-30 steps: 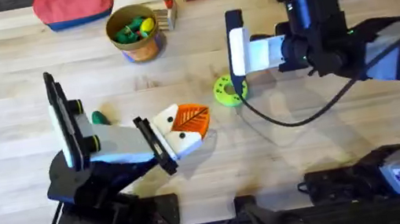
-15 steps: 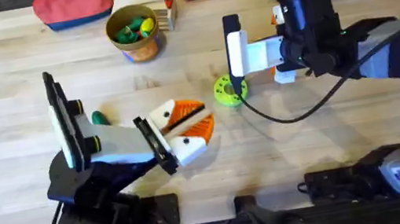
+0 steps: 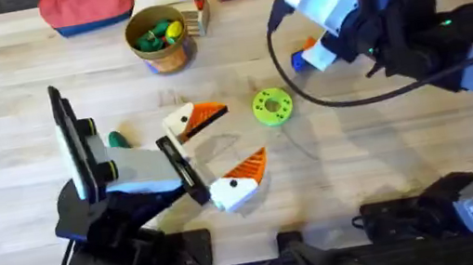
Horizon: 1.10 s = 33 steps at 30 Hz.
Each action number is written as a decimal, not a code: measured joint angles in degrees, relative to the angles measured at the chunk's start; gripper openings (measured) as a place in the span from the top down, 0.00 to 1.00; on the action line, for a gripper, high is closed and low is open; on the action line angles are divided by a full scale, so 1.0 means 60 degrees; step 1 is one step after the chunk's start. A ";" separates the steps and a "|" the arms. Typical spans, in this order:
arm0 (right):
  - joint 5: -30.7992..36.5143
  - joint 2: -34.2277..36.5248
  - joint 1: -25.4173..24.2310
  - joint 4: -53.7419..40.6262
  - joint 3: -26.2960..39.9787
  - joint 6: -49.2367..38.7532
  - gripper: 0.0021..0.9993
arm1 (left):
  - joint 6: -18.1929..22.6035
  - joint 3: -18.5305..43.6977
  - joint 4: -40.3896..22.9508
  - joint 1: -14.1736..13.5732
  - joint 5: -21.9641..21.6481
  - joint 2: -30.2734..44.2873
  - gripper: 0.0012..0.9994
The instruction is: Pick up the gripper from the table and insert it into the empty holder that is missing its gripper. Then pick up a screw, insert it into the mounting hole, and use the screwdriver to tighten it. Finally, clean up the table by picking up the vegetable and placing it into the bucket.
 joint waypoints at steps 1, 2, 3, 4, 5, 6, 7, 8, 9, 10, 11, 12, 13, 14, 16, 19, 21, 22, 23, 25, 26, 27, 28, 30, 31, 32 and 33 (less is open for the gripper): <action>-0.0163 -0.0117 0.0000 0.0018 0.0056 0.0343 0.01 | -0.0011 -0.0003 0.0130 0.0000 -0.0059 0.0000 0.01; -0.0353 -0.0210 0.0000 0.0025 0.0101 0.0636 0.01 | -0.0071 -0.0003 0.0359 0.0000 -0.0122 -0.0003 0.01; -0.0569 -0.0287 0.0000 0.0035 0.0128 0.0926 0.01 | -0.0185 0.0001 0.0543 0.0000 -0.0194 0.0000 0.01; -0.0744 -0.0328 0.0000 0.0034 0.0140 0.1158 0.01 | -0.0398 0.0010 0.0578 -0.0002 -0.0323 0.0000 0.01; -0.0899 -0.0350 0.0000 0.0028 0.0142 0.1360 0.01 | -0.0677 0.0035 0.0516 -0.0004 -0.0501 -0.0003 0.01; -0.1036 -0.0347 0.0000 0.0016 0.0142 0.1562 0.01 | -0.0928 0.0093 0.0352 -0.0003 -0.0692 0.0000 0.01; -0.1137 -0.0347 0.0000 -0.0011 0.0142 0.1727 0.01 | -0.1165 0.0226 0.0078 0.0000 -0.0912 0.0000 0.01; -0.1215 -0.0347 0.0000 -0.0024 0.0142 0.1858 0.01 | -0.1351 0.0416 -0.0225 0.0000 -0.1096 0.0010 0.01; -0.1282 -0.0347 0.0000 -0.0019 0.0142 0.1960 0.01 | -0.1495 0.0671 -0.0566 0.0000 -0.1281 0.0034 0.01; -0.1336 -0.0347 0.0000 -0.0012 0.0142 0.2055 0.01 | -0.1604 0.1057 -0.1067 0.0000 -0.1513 0.0118 0.01; -0.1400 -0.0347 0.0047 -0.0007 0.0142 0.2231 0.01 | -0.1822 0.2413 -0.2510 -0.0001 -0.2305 0.0721 0.01; -0.1420 -0.0347 0.0090 -0.0001 0.0142 0.2270 0.01 | -0.1844 0.2931 -0.3004 0.0000 -0.2598 0.1048 0.01; -0.1430 -0.0347 0.0145 -0.0005 0.0142 0.2297 0.01 | -0.1861 0.3363 -0.3412 0.0000 -0.2832 0.1361 0.01; -0.1466 -0.0347 0.0414 -0.0001 0.0142 0.2334 0.01 | -0.1889 0.4974 -0.5027 -0.0003 -0.3710 0.2842 0.01; -0.1539 -0.0347 0.0711 -0.0001 0.0142 0.2341 0.01 | -0.1784 0.6835 -0.6609 0.0000 -0.4712 0.5284 0.01; -0.1546 -0.0347 0.0801 -0.0005 0.0142 0.2367 0.01 | -0.1582 0.8383 -0.6967 0.0003 -0.5278 0.8430 0.01; -0.1546 -0.0347 0.0801 -0.0004 0.0142 0.2367 0.01 | -0.1589 0.8401 -0.7058 0.0132 -0.5358 0.8899 0.01; -0.1546 -0.0347 0.0801 -0.0005 0.0142 0.2367 0.01 | -0.1681 0.8401 -0.7208 0.0306 -0.5407 0.9107 0.01; -0.1550 -0.0347 0.0801 -0.0005 0.0142 0.2367 0.01 | -0.2213 0.8405 -0.7808 0.1375 -0.5572 0.9762 0.01; -0.1550 -0.0347 0.0803 -0.0001 0.0142 0.2367 0.01 | -0.2534 0.8405 -0.8250 0.2499 -0.5704 1.0280 0.01; -0.1550 -0.0347 0.0805 -0.0005 0.0142 0.2367 0.01 | -0.2629 0.8405 -0.8380 0.2967 -0.5745 1.0489 0.01; -0.1550 -0.0347 0.0801 -0.0001 0.0142 0.2367 0.01 | -0.2728 0.8405 -0.8465 0.3492 -0.5807 1.0716 0.01; -0.1550 -0.0347 0.0801 -0.0003 0.0142 0.2367 0.01 | -0.2796 0.8405 -0.8491 0.3937 -0.5858 1.0902 0.01; -0.1547 -0.0347 0.0801 -0.0005 0.0142 0.2367 0.01 | -0.2857 0.8405 -0.8505 0.4743 -0.5924 1.1240 0.01; -0.1550 -0.0347 0.0801 -0.0001 0.0142 0.2367 0.01 | -0.2858 0.8405 -0.8510 0.5054 -0.5964 1.1375 0.01; -0.1546 -0.0347 0.0802 -0.0004 0.0142 0.2367 0.01 | -0.2860 0.8405 -0.8515 0.5358 -0.6069 1.1521 0.01; -0.1550 -0.0347 0.0801 -0.0001 0.0142 0.2367 0.01 | -0.2856 0.8405 -0.8524 0.5553 -0.6206 1.1624 0.01</action>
